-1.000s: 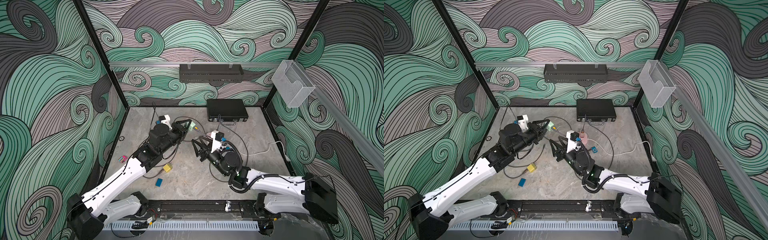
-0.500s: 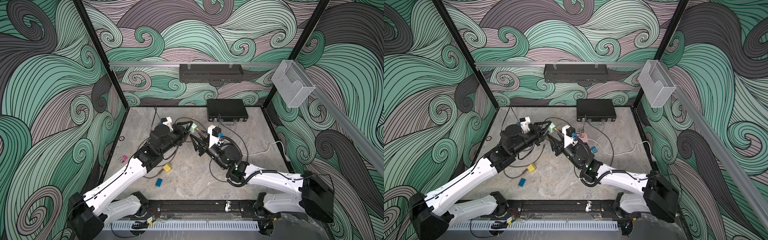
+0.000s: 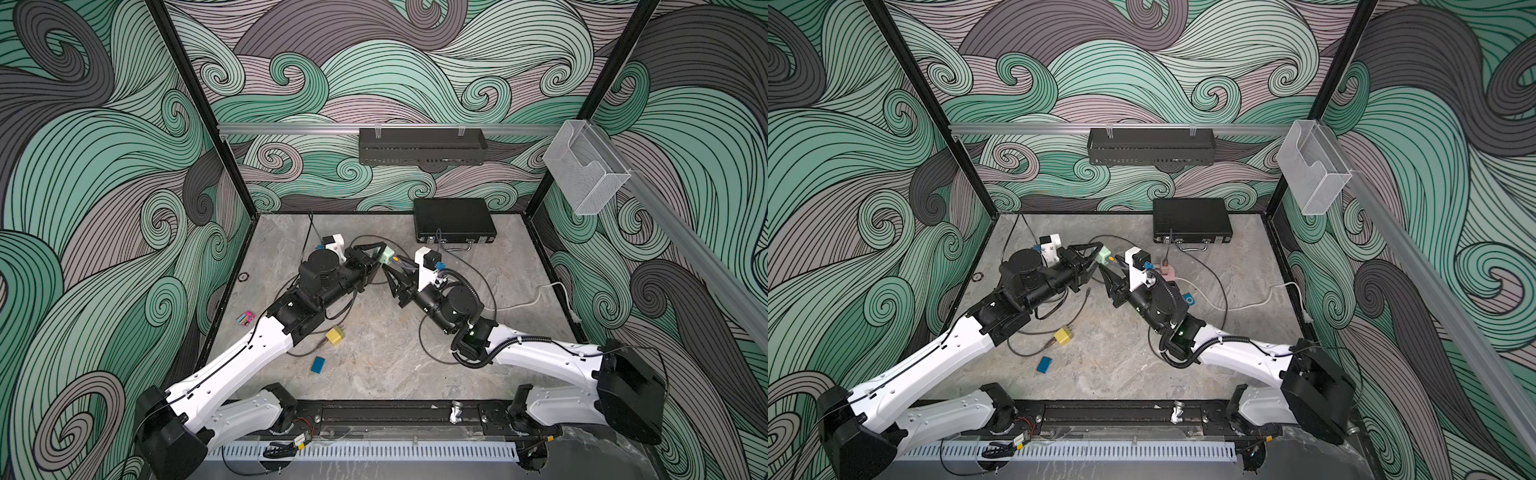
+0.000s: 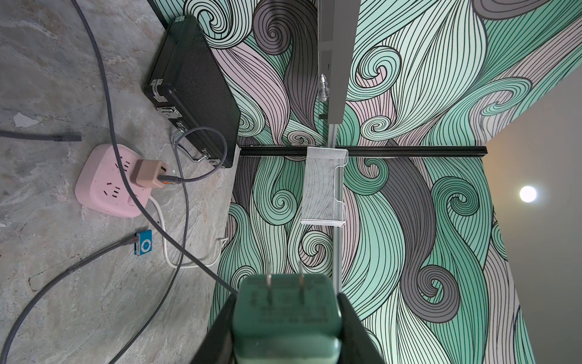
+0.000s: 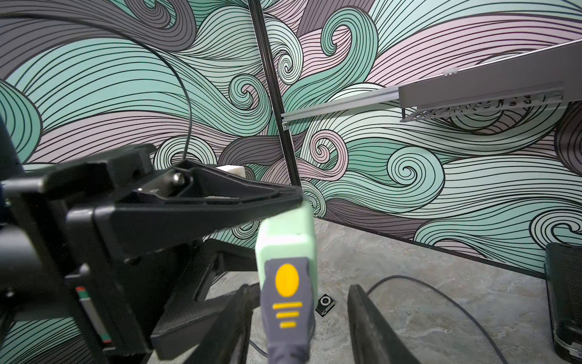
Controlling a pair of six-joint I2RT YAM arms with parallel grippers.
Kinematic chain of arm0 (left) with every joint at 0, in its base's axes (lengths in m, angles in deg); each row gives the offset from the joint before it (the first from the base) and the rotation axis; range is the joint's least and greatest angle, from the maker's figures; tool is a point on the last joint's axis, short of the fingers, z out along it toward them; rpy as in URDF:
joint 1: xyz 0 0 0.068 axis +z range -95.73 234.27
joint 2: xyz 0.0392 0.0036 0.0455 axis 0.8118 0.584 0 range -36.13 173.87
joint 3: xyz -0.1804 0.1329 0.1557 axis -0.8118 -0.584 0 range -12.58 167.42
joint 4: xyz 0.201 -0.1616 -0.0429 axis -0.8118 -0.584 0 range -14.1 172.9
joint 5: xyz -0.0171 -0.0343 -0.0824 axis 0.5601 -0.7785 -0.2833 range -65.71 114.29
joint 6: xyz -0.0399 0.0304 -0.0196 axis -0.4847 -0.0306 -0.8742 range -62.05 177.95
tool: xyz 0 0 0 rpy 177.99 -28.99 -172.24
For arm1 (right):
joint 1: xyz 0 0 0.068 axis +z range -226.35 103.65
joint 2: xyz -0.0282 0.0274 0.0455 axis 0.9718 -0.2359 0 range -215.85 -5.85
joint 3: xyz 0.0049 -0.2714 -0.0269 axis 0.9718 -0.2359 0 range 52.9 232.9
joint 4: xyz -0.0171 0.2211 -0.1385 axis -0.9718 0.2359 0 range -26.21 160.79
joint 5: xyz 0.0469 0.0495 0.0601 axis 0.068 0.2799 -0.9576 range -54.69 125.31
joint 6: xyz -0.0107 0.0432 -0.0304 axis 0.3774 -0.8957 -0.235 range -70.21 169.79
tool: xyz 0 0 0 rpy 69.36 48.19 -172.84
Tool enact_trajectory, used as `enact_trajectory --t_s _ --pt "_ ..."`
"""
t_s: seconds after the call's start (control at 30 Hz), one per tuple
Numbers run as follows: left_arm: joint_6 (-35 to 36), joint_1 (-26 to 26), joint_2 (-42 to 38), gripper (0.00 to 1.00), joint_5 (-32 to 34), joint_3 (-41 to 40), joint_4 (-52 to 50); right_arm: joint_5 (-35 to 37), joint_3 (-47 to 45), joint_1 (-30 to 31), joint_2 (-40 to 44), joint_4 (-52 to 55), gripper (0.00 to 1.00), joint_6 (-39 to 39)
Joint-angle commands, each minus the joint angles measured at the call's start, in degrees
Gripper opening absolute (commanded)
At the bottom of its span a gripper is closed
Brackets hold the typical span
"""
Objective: Charge mp3
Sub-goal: Pick up the plug from the center of the board.
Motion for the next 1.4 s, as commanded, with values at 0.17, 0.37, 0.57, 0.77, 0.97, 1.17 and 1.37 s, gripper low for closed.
enact_trajectory --t_s 0.17,0.37,0.57,0.77,0.97,1.17,1.37 --pt "-0.8 -0.4 0.3 0.04 -2.3 0.2 1.4 0.3 2.3 -0.6 -1.1 -4.5 0.56 2.3" --pt "-0.9 -0.4 0.7 0.04 -2.3 0.1 1.2 0.4 2.2 -1.2 -0.9 -5.3 0.48 2.7" --pt "-1.2 -0.4 1.5 0.03 -2.8 0.0 1.4 -0.1 2.8 -1.6 -1.0 -5.3 0.41 3.2" --pt "-1.2 -0.4 1.8 0.03 -2.8 0.2 1.6 -1.0 3.3 -2.0 -1.4 -4.3 0.31 3.1" --pt "-1.4 -0.4 2.0 0.02 -2.5 0.0 1.5 -1.2 3.4 -2.0 -1.3 -3.9 0.18 3.1" --pt "-1.9 -0.4 1.0 0.02 -0.7 -1.2 1.2 0.6 2.6 -2.1 0.1 -2.8 0.25 1.7" --pt "-1.5 -0.4 0.8 0.01 0.3 -1.4 0.4 -0.2 2.8 -3.1 2.0 0.9 0.28 0.0"
